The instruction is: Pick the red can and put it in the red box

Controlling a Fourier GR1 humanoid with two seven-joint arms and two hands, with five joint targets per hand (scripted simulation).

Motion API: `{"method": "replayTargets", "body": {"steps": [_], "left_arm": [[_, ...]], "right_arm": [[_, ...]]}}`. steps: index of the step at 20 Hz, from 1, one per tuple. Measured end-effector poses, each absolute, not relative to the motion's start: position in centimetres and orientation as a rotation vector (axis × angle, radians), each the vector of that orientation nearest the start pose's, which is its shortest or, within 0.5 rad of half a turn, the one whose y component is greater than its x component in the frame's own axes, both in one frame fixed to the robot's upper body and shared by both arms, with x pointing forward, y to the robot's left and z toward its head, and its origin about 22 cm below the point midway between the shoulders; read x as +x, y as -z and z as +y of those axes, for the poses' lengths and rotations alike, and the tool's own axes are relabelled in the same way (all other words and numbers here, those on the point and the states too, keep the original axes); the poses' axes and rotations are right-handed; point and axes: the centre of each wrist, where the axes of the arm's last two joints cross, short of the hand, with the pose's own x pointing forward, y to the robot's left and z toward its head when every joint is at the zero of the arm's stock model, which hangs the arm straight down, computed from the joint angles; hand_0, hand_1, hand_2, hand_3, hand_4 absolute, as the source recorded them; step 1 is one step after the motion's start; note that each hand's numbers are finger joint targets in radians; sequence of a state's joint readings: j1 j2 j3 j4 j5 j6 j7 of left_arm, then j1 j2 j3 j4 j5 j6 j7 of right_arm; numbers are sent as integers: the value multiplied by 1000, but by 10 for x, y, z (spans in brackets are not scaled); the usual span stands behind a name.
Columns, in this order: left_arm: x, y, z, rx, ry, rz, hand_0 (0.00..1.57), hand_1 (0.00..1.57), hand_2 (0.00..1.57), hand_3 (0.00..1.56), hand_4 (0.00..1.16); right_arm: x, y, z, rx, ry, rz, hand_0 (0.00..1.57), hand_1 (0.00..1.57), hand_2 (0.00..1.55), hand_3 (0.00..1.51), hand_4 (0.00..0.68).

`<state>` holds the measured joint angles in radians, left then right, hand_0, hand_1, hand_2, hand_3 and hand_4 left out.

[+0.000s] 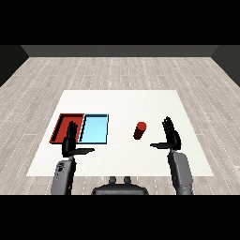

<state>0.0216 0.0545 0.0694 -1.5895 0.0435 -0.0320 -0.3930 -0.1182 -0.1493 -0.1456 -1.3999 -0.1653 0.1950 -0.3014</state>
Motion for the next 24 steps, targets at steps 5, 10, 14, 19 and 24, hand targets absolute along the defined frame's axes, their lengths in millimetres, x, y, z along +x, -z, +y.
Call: {"method": "replayTargets", "body": {"steps": [5,10,14,19,24], "left_arm": [[240,-7,254,53,-11,-1966,0,0,0,0,0],[235,-3,259,52,-10,-1965,0,0,0,0,0],[238,2,254,41,-19,-1967,0,0,0,0,0],[236,-3,251,34,-27,-1965,0,0,0,0,0],[243,-12,249,24,-32,-1965,0,0,0,0,0]], "right_arm": [[265,6,-291,102,-5,-1827,0,0,0,0,0],[274,14,-290,115,2,-1826,0,0,0,0,0],[290,18,-288,139,15,-1812,0,0,0,0,0],[309,16,-270,166,35,-1794,0,0,0,0,0],[318,27,-258,185,56,-1767,0,0,0,0,0]]}}
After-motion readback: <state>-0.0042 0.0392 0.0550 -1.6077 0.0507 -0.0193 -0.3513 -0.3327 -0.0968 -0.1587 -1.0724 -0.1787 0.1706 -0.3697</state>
